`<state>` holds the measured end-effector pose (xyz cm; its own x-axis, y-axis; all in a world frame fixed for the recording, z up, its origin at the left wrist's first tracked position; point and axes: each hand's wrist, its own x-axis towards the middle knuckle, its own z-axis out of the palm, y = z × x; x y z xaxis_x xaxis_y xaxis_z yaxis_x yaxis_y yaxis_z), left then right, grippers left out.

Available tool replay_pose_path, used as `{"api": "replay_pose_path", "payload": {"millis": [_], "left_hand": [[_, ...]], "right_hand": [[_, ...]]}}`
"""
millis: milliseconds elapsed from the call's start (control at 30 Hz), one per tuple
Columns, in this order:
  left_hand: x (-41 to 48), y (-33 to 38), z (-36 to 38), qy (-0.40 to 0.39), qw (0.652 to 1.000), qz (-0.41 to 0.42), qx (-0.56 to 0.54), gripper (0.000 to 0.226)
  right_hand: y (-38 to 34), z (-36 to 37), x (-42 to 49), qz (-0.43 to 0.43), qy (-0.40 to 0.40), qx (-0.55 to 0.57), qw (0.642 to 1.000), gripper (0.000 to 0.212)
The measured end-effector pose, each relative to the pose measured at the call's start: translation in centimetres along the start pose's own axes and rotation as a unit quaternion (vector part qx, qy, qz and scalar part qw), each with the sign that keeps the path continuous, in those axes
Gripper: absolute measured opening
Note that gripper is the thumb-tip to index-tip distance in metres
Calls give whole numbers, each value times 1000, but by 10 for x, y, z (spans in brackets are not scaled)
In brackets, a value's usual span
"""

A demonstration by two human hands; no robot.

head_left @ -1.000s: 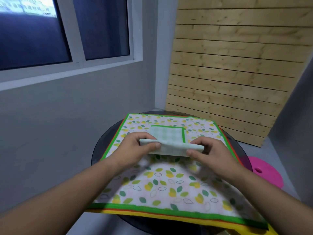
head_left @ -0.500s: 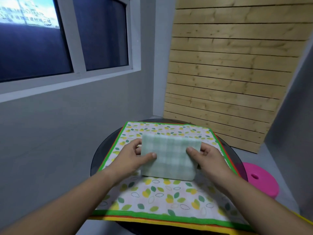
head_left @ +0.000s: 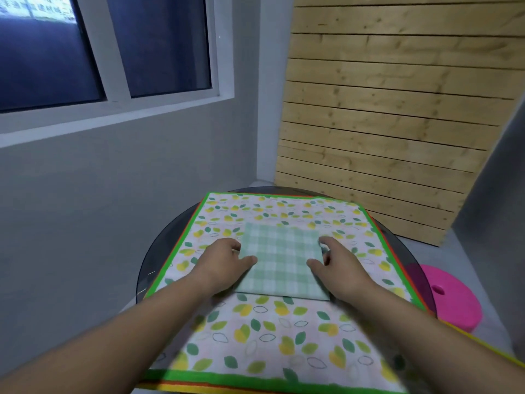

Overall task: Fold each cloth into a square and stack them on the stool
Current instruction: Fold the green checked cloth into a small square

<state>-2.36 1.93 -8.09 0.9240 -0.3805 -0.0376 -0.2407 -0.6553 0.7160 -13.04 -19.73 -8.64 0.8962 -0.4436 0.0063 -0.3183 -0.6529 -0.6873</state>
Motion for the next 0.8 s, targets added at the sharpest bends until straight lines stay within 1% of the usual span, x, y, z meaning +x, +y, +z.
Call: {"api": "replay_pose_path", "payload": {"millis": [33, 67, 133, 233, 300, 433, 500, 600, 667, 733, 800], "left_hand": [[1, 0, 0, -4, 1000, -6, 20, 36], [2, 0, 0, -9, 999, -12, 37, 37], [2, 2, 0, -20, 997, -19, 69, 33], [0, 4, 1, -19, 991, -18, 130, 34], [0, 4, -1, -21, 990, -22, 139, 37], [-1, 5, -2, -70, 991, -25, 113, 38], [0, 5, 1, -80, 988, -21, 131, 36], [0, 7, 2, -92, 978, 0, 186, 33], [0, 9, 2, -109, 972, 9, 208, 40], [0, 9, 4, -118, 965, 10, 235, 52], [-1, 10, 5, -102, 960, 21, 260, 66]], "right_hand": [[0, 0, 0, 4, 0, -22, 1000, 52], [0, 1, 0, 5, 0, -38, 999, 51], [1, 3, 1, 8, 0, -60, 998, 48], [2, 4, 0, 0, -5, -95, 995, 44], [4, 4, 0, -5, -13, -104, 994, 43], [4, 3, -2, -14, -29, -114, 993, 44], [5, 5, -3, -17, -31, -116, 993, 44], [9, 8, -4, -20, -25, -126, 992, 44], [9, 9, -5, -20, -22, -144, 989, 43], [8, 10, -7, -26, -16, -169, 985, 41], [6, 10, -8, -33, -13, -190, 981, 40]]}}
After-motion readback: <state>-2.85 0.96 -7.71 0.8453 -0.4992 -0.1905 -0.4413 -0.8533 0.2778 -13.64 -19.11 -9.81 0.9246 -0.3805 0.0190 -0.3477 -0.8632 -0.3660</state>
